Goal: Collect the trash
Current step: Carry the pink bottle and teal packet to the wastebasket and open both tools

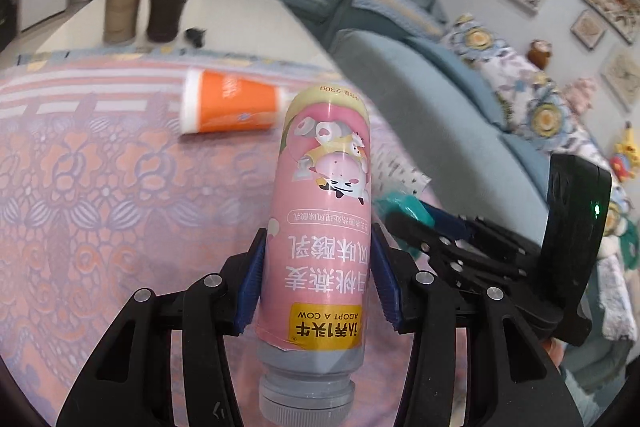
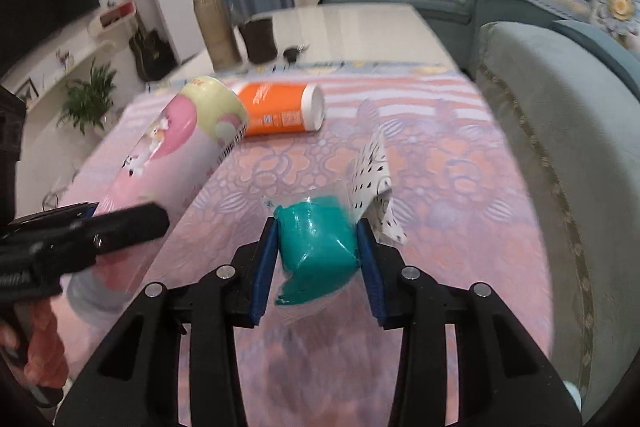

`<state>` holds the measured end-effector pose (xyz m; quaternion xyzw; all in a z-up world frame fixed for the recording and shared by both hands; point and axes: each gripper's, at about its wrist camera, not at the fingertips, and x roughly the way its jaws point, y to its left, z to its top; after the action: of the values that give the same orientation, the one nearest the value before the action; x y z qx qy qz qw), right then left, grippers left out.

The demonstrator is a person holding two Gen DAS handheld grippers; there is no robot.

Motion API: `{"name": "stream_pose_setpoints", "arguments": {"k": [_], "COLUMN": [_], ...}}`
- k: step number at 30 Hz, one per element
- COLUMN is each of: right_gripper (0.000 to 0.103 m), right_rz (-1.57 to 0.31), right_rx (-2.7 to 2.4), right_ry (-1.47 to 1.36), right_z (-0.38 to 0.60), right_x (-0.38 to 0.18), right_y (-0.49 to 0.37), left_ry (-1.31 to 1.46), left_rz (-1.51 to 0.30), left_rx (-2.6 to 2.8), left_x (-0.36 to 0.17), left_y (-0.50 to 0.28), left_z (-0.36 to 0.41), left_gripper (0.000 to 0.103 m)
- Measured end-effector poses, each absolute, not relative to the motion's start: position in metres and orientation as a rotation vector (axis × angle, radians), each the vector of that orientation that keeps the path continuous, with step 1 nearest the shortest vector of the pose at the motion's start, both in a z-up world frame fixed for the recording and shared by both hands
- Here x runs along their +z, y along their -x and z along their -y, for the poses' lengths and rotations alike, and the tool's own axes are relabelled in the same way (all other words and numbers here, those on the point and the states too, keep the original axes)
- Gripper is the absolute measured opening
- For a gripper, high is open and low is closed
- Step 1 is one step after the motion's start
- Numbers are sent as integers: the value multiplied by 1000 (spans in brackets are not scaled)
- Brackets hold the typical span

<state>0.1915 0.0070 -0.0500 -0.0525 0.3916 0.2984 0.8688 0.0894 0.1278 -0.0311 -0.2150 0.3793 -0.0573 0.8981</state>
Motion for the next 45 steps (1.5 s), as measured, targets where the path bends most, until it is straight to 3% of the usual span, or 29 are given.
{"name": "stream_pose_setpoints", "arguments": {"k": [8, 15, 22, 30, 39, 41, 43, 45], "right_gripper": [36, 37, 49, 49, 55, 52, 36, 35], "right_rz": [-788, -977, -1016, -970, -950, -969, -961, -948], "right_rx": [573, 600, 569, 578, 579, 567, 567, 567], "right_ry": [-6, -32, 32, -29, 132, 143, 157, 154], "right_z": [82, 111, 113, 131, 89, 86, 83, 83], "right_x": [-6, -66, -104, -105, -102, -109, -109, -106], "right_y": [-144, -130, -103, -81, -107, -112, -110, -105], "left_ry": [413, 410, 416, 412, 395, 396, 394, 397], "left_rz": [-728, -733, -754, -761, -762, -764, -757, -754], "left_rx": [-233, -286, -294, -292, -296, -293, -290, -290], "left_x": [20, 22, 2, -5, -7, -7, -6, -5], "left_y": [-65, -54, -55, -56, -57, -57, -56, -56], "left_z": [-60, -23, -19, -20, -14, -14, -14, -12], "left_gripper": [47, 47, 47, 47, 46, 46, 46, 46]}}
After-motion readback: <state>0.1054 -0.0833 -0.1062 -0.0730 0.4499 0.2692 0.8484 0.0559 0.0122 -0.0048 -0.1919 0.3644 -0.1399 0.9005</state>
